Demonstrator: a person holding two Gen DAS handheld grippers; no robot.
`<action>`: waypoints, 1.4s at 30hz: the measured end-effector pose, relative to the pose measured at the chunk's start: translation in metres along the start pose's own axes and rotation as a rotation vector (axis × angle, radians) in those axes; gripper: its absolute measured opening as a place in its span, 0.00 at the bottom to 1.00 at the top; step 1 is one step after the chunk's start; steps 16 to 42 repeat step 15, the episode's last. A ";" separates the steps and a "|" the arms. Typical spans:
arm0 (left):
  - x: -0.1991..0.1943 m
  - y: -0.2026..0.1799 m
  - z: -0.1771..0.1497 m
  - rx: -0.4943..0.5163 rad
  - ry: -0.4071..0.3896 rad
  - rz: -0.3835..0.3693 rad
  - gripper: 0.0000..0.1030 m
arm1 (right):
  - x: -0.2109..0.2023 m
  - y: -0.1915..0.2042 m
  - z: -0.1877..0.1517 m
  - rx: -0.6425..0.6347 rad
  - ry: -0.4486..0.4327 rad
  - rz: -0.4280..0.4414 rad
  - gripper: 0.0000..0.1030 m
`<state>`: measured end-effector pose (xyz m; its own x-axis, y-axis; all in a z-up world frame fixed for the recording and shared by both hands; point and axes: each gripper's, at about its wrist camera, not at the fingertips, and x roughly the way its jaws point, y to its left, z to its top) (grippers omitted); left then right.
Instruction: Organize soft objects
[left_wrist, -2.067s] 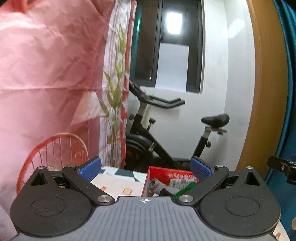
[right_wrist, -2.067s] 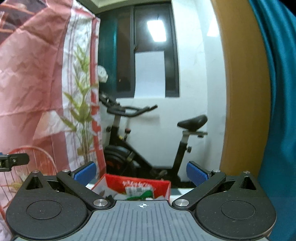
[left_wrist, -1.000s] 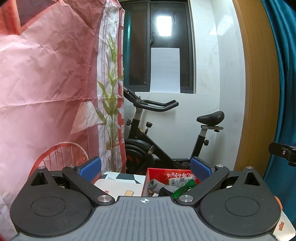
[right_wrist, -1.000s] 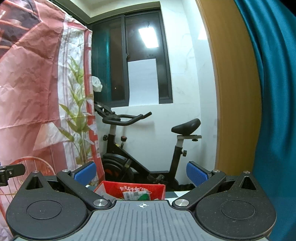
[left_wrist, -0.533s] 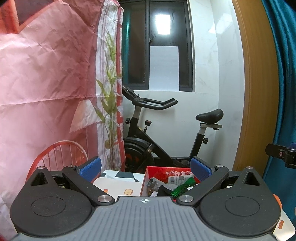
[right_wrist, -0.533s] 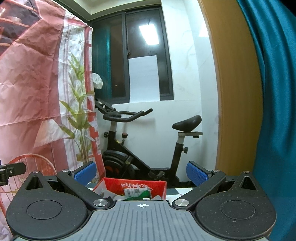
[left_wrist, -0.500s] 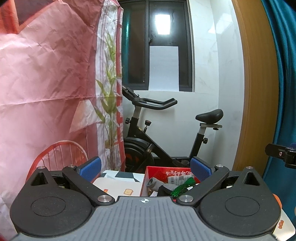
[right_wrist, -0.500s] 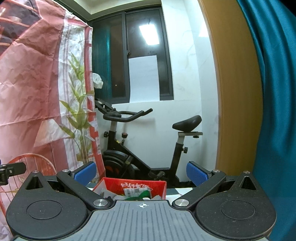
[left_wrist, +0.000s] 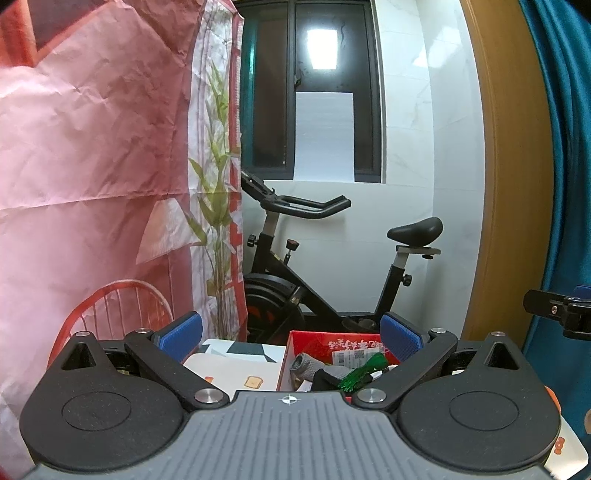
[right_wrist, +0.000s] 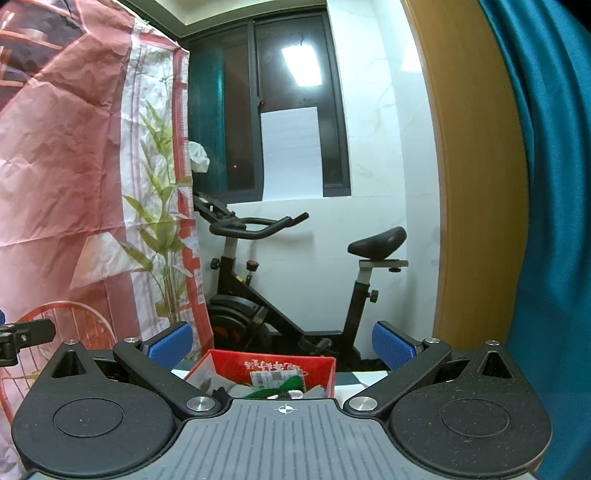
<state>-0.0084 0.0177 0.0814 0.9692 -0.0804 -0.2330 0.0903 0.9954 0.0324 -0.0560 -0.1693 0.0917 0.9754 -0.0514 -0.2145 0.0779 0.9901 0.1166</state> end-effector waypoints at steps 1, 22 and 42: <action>0.001 0.000 0.000 -0.001 0.002 -0.001 1.00 | 0.000 0.000 0.000 0.000 0.000 0.000 1.00; 0.001 0.003 -0.001 -0.011 0.007 -0.019 1.00 | 0.001 0.002 -0.003 -0.008 0.006 0.005 1.00; 0.001 0.003 -0.001 -0.011 0.007 -0.019 1.00 | 0.001 0.002 -0.003 -0.008 0.006 0.005 1.00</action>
